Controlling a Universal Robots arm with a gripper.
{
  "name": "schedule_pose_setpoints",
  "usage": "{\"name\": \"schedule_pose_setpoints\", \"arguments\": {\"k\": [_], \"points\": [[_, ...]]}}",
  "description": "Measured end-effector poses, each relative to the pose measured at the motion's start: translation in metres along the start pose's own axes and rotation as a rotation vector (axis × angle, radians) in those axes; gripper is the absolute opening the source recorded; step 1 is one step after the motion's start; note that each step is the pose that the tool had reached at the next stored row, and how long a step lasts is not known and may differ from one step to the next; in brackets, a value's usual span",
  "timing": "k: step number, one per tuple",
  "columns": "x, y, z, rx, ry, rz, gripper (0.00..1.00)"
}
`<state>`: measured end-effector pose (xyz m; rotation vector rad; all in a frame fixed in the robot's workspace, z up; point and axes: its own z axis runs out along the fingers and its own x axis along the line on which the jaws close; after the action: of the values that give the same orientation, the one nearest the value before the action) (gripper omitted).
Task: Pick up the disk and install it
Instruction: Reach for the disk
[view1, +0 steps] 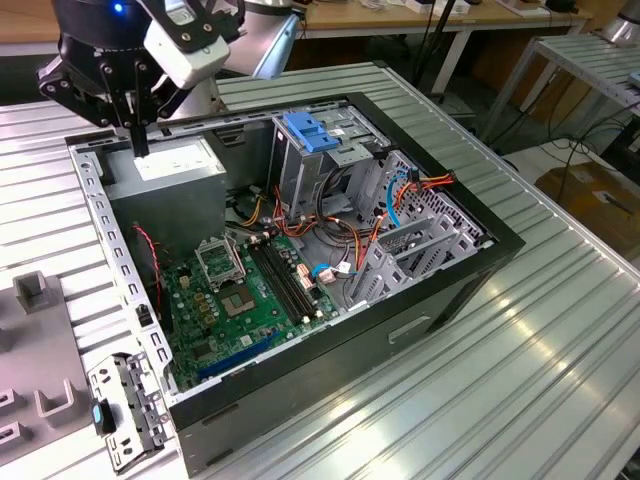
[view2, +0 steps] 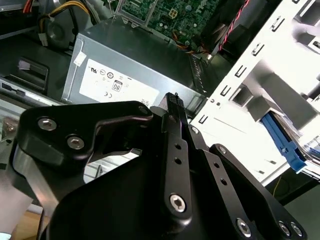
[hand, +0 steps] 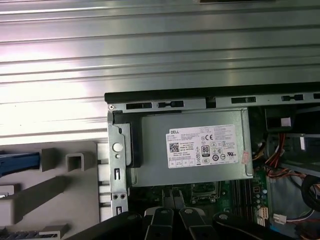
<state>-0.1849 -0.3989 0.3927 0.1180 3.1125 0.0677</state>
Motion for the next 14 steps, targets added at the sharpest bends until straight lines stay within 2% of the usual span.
{"name": "schedule_pose_setpoints", "arguments": {"k": [7, 14], "points": [[0.0106, -0.0008, -0.0001, 0.0000, 0.0002, 0.000, 0.11], [0.0180, -0.0014, -0.0002, 0.0001, 0.0014, 0.000, 0.11]]}}
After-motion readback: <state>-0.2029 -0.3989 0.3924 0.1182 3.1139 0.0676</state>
